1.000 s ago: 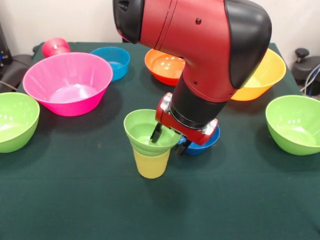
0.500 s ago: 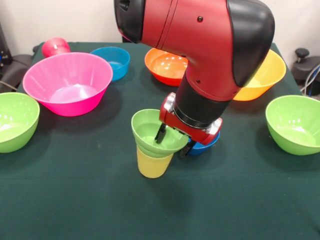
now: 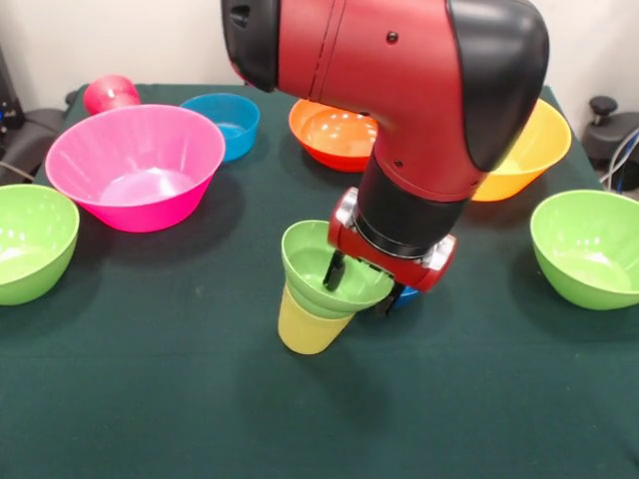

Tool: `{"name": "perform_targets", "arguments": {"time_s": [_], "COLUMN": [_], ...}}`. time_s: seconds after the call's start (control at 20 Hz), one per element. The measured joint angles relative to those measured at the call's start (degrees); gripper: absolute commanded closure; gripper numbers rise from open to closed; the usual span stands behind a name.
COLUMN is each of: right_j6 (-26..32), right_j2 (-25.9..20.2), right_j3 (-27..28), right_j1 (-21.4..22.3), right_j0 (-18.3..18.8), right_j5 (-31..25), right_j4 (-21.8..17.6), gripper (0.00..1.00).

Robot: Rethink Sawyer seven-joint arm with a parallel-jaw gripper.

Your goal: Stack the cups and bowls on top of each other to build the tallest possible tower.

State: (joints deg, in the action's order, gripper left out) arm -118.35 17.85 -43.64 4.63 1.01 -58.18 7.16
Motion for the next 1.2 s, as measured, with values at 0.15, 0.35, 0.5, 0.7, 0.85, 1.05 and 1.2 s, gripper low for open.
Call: {"name": "perform_targets", "arguments": {"time_s": [0.15, 0.35, 0.5, 0.7, 0.85, 1.05, 1.2], "right_j6": [0.0, 0.0, 0.0, 0.0, 0.0, 0.0, 0.0], "right_j2": [-0.7, -1.0, -1.0, -1.0, -1.0, -1.0, -1.1], "right_j3": [0.0, 0.0, 0.0, 0.0, 0.0, -0.8, -1.4], "right_j1": [0.2, 0.3, 0.3, 0.3, 0.4, 0.6, 0.8], "right_j0": [0.7, 1.5, 2.1, 2.4, 2.4, 2.4, 2.4], "right_j5": [-0.1, -0.1, -0.2, -0.4, -0.4, -0.4, -0.4], "right_j4": [0.0, 0.0, 0.0, 0.0, 0.0, 0.0, 0.0], "gripper": [0.00, 0.00, 0.00, 0.00, 0.00, 0.00, 0.00]}}
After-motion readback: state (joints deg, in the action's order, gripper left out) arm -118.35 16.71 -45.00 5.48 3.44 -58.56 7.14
